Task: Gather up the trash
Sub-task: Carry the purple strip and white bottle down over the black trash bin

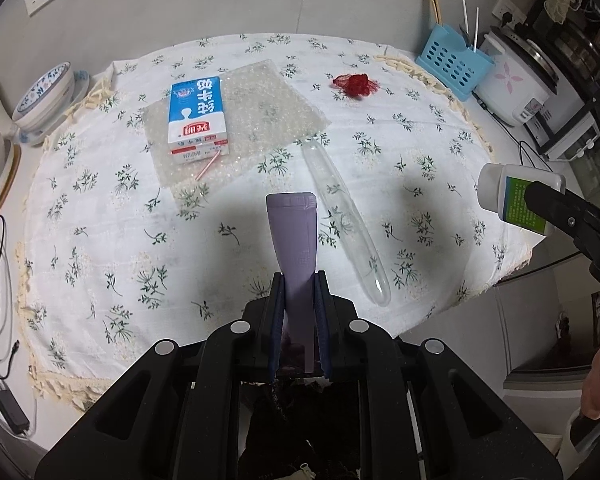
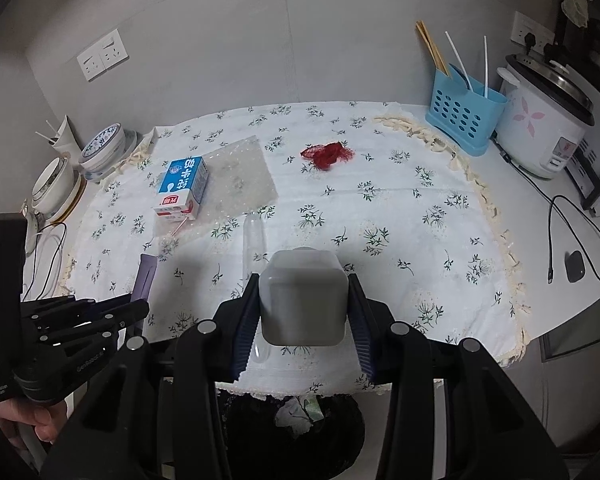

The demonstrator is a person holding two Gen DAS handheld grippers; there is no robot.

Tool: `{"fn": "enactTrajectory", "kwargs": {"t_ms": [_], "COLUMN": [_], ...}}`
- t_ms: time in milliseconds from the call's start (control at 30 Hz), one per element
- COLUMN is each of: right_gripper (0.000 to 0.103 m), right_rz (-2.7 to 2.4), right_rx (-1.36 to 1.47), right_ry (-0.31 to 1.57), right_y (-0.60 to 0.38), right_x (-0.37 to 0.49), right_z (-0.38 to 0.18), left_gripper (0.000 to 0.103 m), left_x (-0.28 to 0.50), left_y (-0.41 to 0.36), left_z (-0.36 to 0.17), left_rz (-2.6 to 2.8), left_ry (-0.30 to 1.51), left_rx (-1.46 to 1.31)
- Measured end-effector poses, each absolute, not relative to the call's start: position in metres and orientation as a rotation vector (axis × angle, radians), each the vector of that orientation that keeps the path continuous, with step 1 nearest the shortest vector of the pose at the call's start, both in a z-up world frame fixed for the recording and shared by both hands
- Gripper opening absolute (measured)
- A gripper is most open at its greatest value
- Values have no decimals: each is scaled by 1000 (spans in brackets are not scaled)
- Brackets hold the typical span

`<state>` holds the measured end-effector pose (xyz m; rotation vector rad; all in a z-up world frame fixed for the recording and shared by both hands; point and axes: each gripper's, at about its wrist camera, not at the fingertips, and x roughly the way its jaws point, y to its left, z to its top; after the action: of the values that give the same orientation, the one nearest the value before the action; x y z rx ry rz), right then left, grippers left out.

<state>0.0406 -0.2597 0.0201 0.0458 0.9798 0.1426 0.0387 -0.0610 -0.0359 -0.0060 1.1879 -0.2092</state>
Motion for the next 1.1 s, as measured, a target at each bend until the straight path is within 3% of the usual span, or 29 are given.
{"fn": "enactTrajectory", "kwargs": {"t_ms": [1100], "right_gripper": [40], "right_rz": [202], "right_rx": [37], "right_ry": [1062], "right_y": [-261], "right_x": [-27], "right_z": [-24], "left_gripper": [14], "left_x": [-38], "left_y": [-67], "left_z": [-79], "left_rz": [-203], "left_ry": [1248], "left_rx": [-55]}}
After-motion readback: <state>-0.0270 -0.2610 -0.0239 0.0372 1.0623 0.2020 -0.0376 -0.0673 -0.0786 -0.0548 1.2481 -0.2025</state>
